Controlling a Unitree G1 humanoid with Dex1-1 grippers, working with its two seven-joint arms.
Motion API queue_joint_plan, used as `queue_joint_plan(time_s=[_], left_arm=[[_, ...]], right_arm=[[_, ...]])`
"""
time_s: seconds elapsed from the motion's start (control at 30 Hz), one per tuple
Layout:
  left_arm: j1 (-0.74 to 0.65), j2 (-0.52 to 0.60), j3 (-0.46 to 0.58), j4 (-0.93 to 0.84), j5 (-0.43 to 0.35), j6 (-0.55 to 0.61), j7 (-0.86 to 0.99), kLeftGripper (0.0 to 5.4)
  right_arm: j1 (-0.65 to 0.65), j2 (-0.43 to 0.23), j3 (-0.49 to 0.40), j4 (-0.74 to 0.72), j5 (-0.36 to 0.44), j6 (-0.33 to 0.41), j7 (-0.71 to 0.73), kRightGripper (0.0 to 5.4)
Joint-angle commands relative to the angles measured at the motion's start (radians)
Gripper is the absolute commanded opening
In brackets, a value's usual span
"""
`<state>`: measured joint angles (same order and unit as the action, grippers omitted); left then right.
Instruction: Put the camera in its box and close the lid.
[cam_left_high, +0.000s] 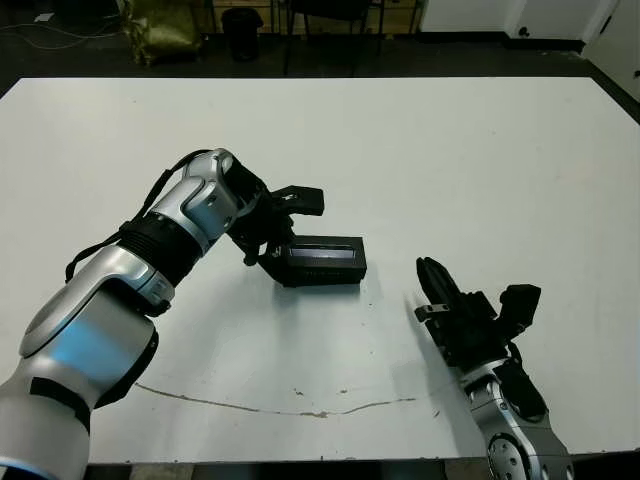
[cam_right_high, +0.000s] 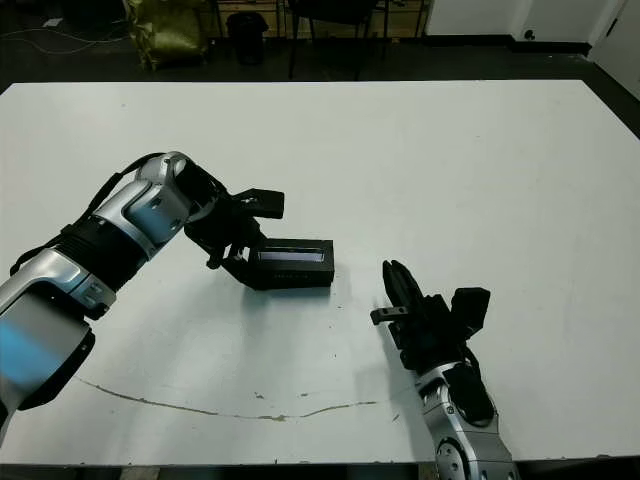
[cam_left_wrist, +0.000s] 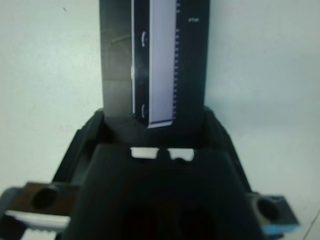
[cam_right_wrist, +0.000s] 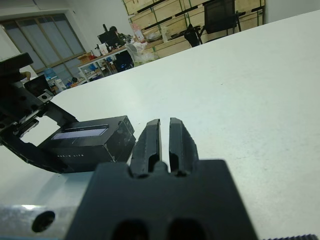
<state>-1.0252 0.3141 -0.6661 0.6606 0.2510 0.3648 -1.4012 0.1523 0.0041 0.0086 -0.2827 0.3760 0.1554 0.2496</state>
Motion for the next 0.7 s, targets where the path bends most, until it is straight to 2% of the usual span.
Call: queue_joint_plan(time_s=[0.03,0.17,0.3,0.57,0.7], left_arm=[[0.041,0.031,-0.057,0.029,0.073,-0.081,-0.001,3.40],[0.054,0.039,-0.057,0.027,0.092,-0.149,0.016,4.37],[0.060,0.047,-0.052,0.009,0.100,-0.152,0.019,5.32],[0.064,0.039,-0.043,0.016,0.095,-0.103,0.005,5.39],[0.074,0.048,-0.044,-0.008,0.103,-0.140,0.022,5.39]], right_arm=[[0.012,-0.009,-0.001,0.004,-0.005,0.007,-0.001,0.00],[0.012,-0.007,-0.006,0.008,0.005,0.010,0.001,0.00],[0.012,-0.006,-0.004,0.011,0.002,0.005,0.002,0.00],[0.017,-0.001,-0.006,0.005,0.004,0.016,-0.004,0.00],[0.017,-0.007,-0.004,0.012,-0.001,0.003,0.007,0.00]])
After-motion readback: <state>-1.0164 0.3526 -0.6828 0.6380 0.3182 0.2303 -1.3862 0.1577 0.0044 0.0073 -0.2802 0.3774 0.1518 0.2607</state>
